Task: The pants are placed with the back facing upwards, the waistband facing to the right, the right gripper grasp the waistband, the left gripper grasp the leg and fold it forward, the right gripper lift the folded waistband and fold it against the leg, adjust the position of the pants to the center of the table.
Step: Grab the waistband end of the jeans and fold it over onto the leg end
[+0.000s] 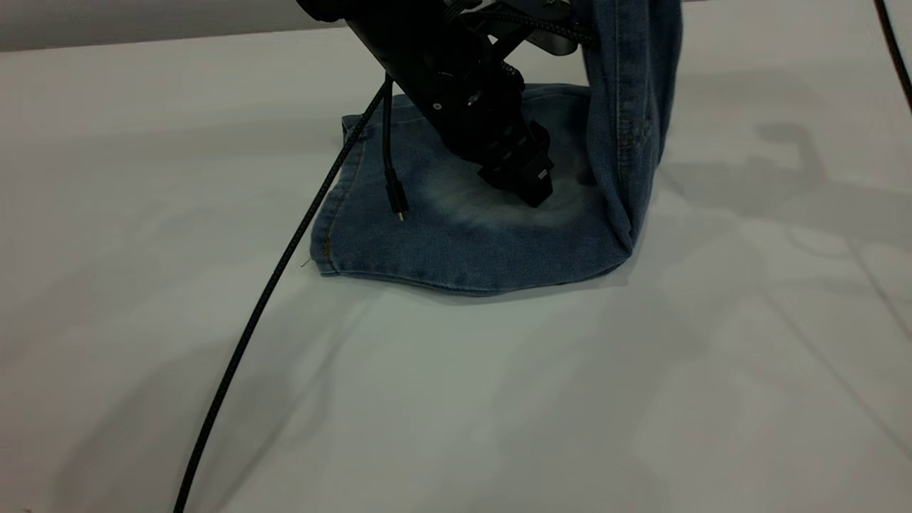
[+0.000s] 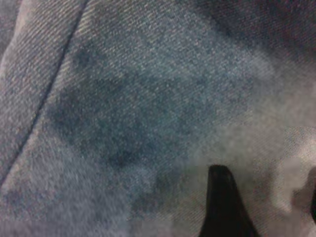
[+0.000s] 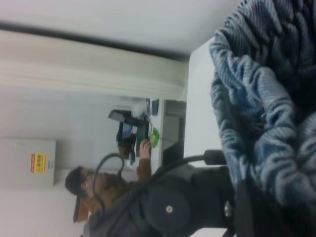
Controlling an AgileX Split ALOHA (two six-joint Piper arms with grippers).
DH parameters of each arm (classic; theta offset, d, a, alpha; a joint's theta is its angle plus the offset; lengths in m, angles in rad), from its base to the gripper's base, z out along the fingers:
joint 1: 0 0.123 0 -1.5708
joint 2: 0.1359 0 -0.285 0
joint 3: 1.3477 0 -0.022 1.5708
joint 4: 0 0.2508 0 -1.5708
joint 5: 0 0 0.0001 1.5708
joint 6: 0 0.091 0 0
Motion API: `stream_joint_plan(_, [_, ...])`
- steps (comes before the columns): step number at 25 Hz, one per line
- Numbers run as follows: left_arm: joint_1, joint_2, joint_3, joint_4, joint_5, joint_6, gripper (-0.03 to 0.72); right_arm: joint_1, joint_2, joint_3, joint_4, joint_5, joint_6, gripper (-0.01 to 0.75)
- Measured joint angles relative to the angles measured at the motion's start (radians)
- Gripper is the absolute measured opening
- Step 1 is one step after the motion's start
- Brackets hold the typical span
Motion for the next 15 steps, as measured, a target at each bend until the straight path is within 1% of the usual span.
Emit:
stream_joint_plan(2, [0.016, -0.024, 0.001, 0.005, 0.02, -0.002, 0.383, -0.002, 0.0, 0.0, 0.005, -0.003, -0.001, 0.074])
stream_joint_plan(10, [0.104, -0.164, 0.001, 0.012, 0.006, -0.002, 0.383, -0.003, 0.001, 0.0, -0.017, -0.003, -0.022, 0.074])
stream_joint_plan(12, [0.134, -0.207, 0.0, 0.042, 0.001, -0.001, 0.383, -0.002, 0.001, 0.0, -0.023, -0.003, -0.022, 0.074])
stream_joint_plan(15, [0.186, -0.28, 0.0, 0.088, -0.002, -0.007, 0.383, 0.03, 0.001, 0.0, -0.032, -0.004, -0.027, 0.074])
